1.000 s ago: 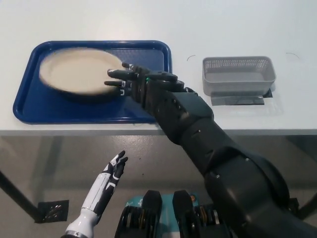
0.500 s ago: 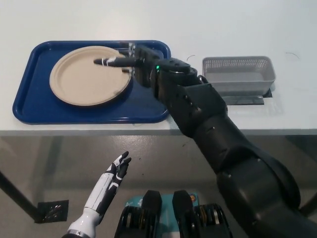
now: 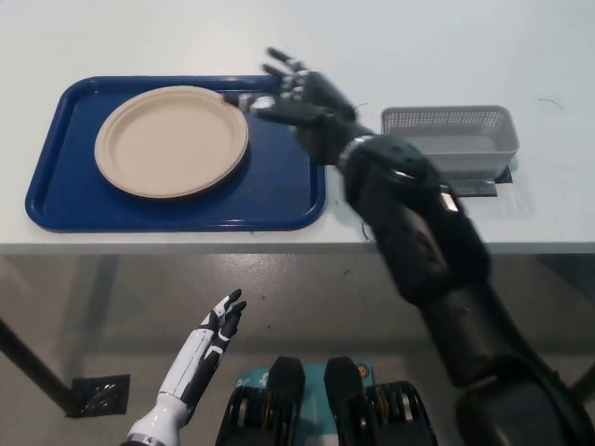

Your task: Use the right hand to pick up a plate from a leveled surface and place it into a tray on the left side

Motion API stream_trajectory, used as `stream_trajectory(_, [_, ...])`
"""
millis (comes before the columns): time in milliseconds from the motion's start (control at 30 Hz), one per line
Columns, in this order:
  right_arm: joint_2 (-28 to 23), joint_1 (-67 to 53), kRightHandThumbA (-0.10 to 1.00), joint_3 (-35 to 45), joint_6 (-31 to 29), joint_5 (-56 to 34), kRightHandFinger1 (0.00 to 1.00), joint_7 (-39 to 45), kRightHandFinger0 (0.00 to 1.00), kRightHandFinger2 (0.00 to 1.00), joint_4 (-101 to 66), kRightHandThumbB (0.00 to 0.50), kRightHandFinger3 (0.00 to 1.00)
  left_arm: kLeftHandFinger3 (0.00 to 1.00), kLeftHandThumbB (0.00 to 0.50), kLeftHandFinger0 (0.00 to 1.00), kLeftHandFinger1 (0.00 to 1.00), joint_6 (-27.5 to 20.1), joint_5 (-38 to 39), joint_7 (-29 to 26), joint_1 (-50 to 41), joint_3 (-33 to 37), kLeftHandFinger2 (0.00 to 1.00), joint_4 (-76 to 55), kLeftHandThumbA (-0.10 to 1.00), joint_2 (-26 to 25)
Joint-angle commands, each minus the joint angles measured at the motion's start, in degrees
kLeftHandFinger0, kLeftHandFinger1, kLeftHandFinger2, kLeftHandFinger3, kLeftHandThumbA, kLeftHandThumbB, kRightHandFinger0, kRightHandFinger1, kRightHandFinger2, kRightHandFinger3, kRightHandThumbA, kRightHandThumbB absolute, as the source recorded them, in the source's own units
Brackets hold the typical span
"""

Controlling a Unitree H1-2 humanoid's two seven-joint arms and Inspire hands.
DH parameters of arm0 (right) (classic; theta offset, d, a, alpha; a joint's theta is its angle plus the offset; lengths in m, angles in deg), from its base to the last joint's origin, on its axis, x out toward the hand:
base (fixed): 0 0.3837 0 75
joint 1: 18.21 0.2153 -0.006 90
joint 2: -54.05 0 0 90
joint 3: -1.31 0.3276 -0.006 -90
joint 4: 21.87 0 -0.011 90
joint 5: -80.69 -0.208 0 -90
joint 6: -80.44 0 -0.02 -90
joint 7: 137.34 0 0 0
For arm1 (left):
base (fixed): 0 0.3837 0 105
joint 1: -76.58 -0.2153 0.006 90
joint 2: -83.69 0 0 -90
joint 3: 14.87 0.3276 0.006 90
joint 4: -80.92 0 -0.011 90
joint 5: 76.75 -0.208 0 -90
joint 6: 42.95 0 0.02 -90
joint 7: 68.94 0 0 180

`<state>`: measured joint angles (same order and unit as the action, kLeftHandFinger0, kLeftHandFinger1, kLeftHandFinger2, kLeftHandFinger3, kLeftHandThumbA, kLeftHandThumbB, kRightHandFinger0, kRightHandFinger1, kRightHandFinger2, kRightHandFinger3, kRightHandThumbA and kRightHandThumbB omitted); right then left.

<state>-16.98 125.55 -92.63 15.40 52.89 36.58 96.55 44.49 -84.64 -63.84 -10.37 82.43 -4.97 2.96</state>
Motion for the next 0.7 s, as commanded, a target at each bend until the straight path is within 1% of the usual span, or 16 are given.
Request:
stream_trajectory(0, [-22.3, -1.4, 1.00, 5.3, 2.0, -19.7, 1.00, -0.1, 1.00, 1.00, -67.6, 0.403, 1.00, 1.00, 0.013, 1.00, 1.00, -3.3, 0.2, -0.1, 0.2, -0.1, 1.00, -0.4, 1.00, -0.3])
stream_trajectory(33, [-23.3, -3.2, 1.00, 7.0, 2.0, -19.6, 1.00, 0.6, 1.00, 1.00, -70.2, 0.388, 1.00, 1.00, 0.004, 1.00, 1.00, -3.4, 0.2, -0.1, 0.1, -0.2, 1.00, -0.3, 1.00, -0.3])
stream_trajectory(67, [-24.5, -7.3, 1.00, 11.0, 2.0, -21.4, 1.00, 1.8, 1.00, 1.00, -74.6, 0.366, 1.00, 1.00, 0.000, 1.00, 1.00, -3.5, 0.1, -0.4, 0.1, -0.3, 1.00, -0.1, 1.00, -0.3])
stream_trajectory(100, [-25.0, -8.9, 1.00, 12.3, 2.0, -22.6, 1.00, 2.0, 1.00, 1.00, -76.0, 0.365, 1.00, 1.00, 0.000, 1.00, 1.00, -3.6, 0.1, -0.5, 0.2, -0.4, 1.00, 0.1, 1.00, -0.2])
stream_trajectory(133, [-26.4, -12.2, 1.00, 14.0, 1.4, -25.2, 1.00, 1.8, 1.00, 1.00, -78.4, 0.382, 1.00, 1.00, 0.000, 1.00, 1.00, -3.7, 0.0, -0.6, 0.1, -0.4, 1.00, 0.4, 1.00, -0.3])
stream_trajectory(167, [-28.1, -15.9, 1.00, 15.0, -0.3, -28.1, 1.00, 1.7, 1.00, 1.00, -80.5, 0.386, 1.00, 1.00, 0.000, 1.00, 1.00, -3.7, 0.0, -0.8, 0.0, -0.5, 1.00, 0.7, 1.00, -0.2])
stream_trajectory(233, [-31.1, -23.1, 1.00, 15.3, -5.5, -28.6, 1.00, 3.6, 1.00, 1.00, -82.8, 0.399, 1.00, 1.00, 0.000, 1.00, 1.00, -3.8, -0.1, -1.0, 0.2, -0.6, 1.00, 1.2, 1.00, -0.1])
stream_trajectory(267, [-32.1, -27.6, 1.00, 15.6, -9.1, -28.7, 1.00, 6.3, 1.00, 1.00, -82.8, 0.383, 1.00, 1.00, 0.000, 1.00, 1.00, -4.0, 0.0, -1.0, 0.1, -0.6, 1.00, 1.4, 1.00, -0.1])
stream_trajectory(300, [-32.6, -30.8, 1.00, 15.8, -11.4, -28.5, 1.00, 8.0, 1.00, 1.00, -82.8, 0.382, 1.00, 1.00, 0.000, 1.00, 1.00, -4.2, 0.1, -1.0, 0.0, -0.6, 1.00, 1.7, 1.00, 0.0])
stream_trajectory(333, [-32.8, -33.5, 1.00, 15.5, -13.4, -28.4, 1.00, 9.0, 1.00, 1.00, -82.8, 0.390, 1.00, 1.00, 0.000, 1.00, 1.00, -4.3, 0.1, -1.0, -0.1, -0.6, 1.00, 1.8, 1.00, 0.1])
stream_trajectory(367, [-34.1, -38.6, 1.00, 15.6, -14.8, -33.1, 1.00, 10.6, 1.00, 1.00, -82.8, 0.428, 1.00, 1.00, 0.000, 1.00, 1.00, -4.4, 0.2, -1.1, -0.2, -0.6, 1.00, 2.0, 1.00, 0.2])
stream_trajectory(400, [-35.0, -42.9, 1.00, 15.0, -17.1, -31.7, 1.00, 12.0, 1.00, 1.00, -82.8, 0.470, 1.00, 1.00, 0.000, 1.00, 1.00, -4.3, 0.1, -1.1, -0.3, -0.5, 1.00, 1.9, 1.00, 0.2])
stream_trajectory(467, [-33.2, -49.1, 1.00, 12.6, -21.3, -25.5, 1.00, 15.0, 1.00, 1.00, -82.8, 0.404, 1.00, 1.00, 0.000, 1.00, 1.00, -4.4, 0.2, -1.1, -0.4, -0.5, 1.00, 2.0, 1.00, 0.5])
stream_trajectory(533, [-30.5, -54.7, 1.00, 10.8, -20.6, -21.2, 1.00, 14.8, 1.00, 1.00, -82.8, 0.399, 1.00, 1.00, 0.000, 1.00, 1.00, -4.7, 0.1, -1.4, -0.3, -0.5, 1.00, 2.4, 1.00, 0.7])
stream_trajectory(600, [-26.9, -58.3, 1.00, 10.3, -17.2, -19.7, 1.00, 15.7, 1.00, 1.00, -82.4, 0.388, 1.00, 1.00, 0.000, 1.00, 1.00, -4.4, 0.2, -1.4, -0.3, -0.5, 1.00, 2.3, 1.00, 0.9])
stream_trajectory(667, [-25.2, -62.2, 1.00, 9.4, -18.9, -18.0, 1.00, 18.9, 1.00, 1.00, -76.9, 0.375, 1.00, 1.00, 0.000, 1.00, 1.00, -5.0, 0.3, -1.4, -0.4, -0.5, 1.00, 2.5, 1.00, 1.0])
